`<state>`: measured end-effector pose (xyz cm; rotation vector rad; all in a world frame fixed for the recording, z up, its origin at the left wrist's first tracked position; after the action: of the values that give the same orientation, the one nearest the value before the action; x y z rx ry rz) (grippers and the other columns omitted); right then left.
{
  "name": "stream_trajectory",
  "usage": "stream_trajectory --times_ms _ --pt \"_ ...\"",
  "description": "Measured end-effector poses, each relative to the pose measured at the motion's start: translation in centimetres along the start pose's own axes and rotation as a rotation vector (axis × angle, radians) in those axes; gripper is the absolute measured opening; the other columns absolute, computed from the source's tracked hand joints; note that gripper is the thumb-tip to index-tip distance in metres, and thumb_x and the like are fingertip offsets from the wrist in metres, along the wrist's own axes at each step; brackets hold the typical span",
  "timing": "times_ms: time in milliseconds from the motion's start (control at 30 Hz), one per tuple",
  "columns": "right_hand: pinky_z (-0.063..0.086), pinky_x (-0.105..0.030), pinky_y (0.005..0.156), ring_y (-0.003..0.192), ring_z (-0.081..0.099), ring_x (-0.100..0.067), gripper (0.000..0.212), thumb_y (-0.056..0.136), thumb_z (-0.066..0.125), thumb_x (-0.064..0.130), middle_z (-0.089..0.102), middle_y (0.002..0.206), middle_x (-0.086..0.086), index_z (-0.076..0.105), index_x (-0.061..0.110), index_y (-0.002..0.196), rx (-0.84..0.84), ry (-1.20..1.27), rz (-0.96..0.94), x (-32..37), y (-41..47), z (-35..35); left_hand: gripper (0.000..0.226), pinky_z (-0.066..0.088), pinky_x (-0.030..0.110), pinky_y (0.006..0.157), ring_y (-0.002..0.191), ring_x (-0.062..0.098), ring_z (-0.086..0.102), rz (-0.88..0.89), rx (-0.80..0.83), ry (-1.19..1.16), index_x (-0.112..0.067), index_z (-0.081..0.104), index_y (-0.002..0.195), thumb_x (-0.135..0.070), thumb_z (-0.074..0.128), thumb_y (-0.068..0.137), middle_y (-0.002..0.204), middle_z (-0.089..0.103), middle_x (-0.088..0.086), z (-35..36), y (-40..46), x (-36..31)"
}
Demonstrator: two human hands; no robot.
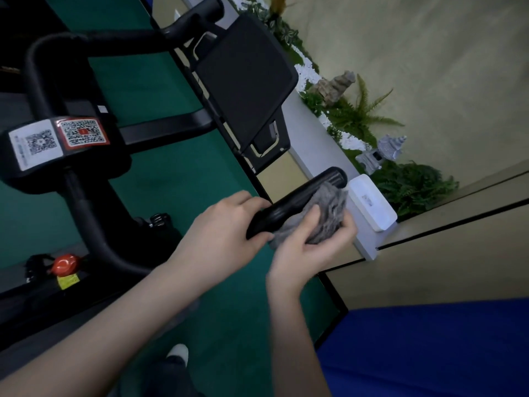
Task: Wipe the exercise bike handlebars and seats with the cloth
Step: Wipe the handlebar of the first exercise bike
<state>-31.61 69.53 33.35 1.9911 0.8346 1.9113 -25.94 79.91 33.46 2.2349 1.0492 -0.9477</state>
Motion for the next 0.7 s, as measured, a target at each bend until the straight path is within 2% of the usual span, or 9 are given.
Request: stream_trajectory --times_ms 67,200,333,433,533,633,700 --pt "0.049 -0.024 0.082 0.104 0.059 -0.019 0.026 0.095 0.055 0.016 0.055 0.114 -0.011 0.047 0.023 0.119 -0.015 0.081 0.157 0.0 -1.8 0.1 0.044 0.050 0.040 0.084 0.100 0.017 0.059 -0.004 0.003 -0.010 -0.030 0.057 0.123 -0.038 0.066 0.081 0.107 0.056 -0.012 0.0 0.0 0.0" --pt "0.051 -0.018 0.076 0.095 0.065 -0.007 0.025 0.096 0.054 0.008 0.062 0.111 -0.004 0.050 0.018 0.119 -0.060 0.215 0.444 -0.2 -3.0 0.0 0.043 0.051 0.040 0.083 0.099 0.015 0.060 0.011 -0.001 -0.039 -0.031 0.058 0.122 -0.036 0.067 0.081 0.106 0.057 -0.014 -0.1 -0.2 0.1" --pt "0.052 -0.024 0.079 0.092 0.067 -0.007 0.020 0.094 0.057 0.007 0.068 0.100 0.004 0.059 0.023 0.106 -0.100 0.269 0.544 -1.2 -0.5 0.0 0.042 0.052 0.041 0.081 0.096 0.016 0.060 0.030 -0.008 -0.028 -0.031 0.058 0.122 -0.037 0.067 0.082 0.105 0.057 -0.013 -0.2 -0.4 0.1" --pt "0.055 -0.026 0.079 0.089 0.068 -0.007 0.021 0.095 0.056 0.006 0.071 0.093 0.008 0.062 0.024 0.102 0.022 0.334 0.635 -1.6 0.3 0.1 0.042 0.052 0.040 0.080 0.094 0.015 0.060 0.041 -0.021 -0.016 -0.030 0.058 0.122 -0.036 0.067 0.082 0.102 0.056 -0.014 -0.3 -0.4 -0.1" --pt "0.055 -0.027 0.082 0.096 0.068 -0.014 0.024 0.095 0.053 0.005 0.072 0.099 0.002 0.063 0.022 0.109 0.156 0.454 0.759 -1.6 -0.6 -0.1 0.042 0.052 0.040 0.079 0.092 0.014 0.060 0.052 -0.024 -0.012 -0.030 0.058 0.123 -0.036 0.066 0.082 0.103 0.056 -0.015 -0.3 -0.4 -0.1" --pt "0.055 -0.025 0.080 0.097 0.069 -0.016 0.027 0.096 0.050 0.001 0.073 0.100 0.002 0.062 0.020 0.111 0.252 0.476 0.794 -1.8 -1.5 -0.6 0.043 0.053 0.039 0.079 0.094 0.014 0.060 0.055 -0.024 -0.001 -0.030 0.057 0.124 -0.037 0.066 0.082 0.104 0.056 -0.015 -0.3 -0.4 -0.1" --pt "0.055 -0.030 0.083 0.099 0.068 -0.019 0.030 0.096 0.049 -0.002 0.074 0.101 0.000 0.063 0.019 0.111 0.318 0.471 0.826 -1.9 -1.2 -0.5 0.042 0.052 0.040 0.079 0.093 0.014 0.060 0.059 -0.024 0.006 -0.029 0.057 0.123 -0.037 0.066 0.083 0.103 0.056 -0.014 -0.3 -0.4 -0.1"
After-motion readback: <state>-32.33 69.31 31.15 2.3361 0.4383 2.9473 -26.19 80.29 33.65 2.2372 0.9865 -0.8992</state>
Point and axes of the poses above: each hand's wrist, its own y-axis towards the middle knuckle, its own z-axis out of the palm, x = y × z, the point moved 2 cm from there along y, towards the middle knuckle
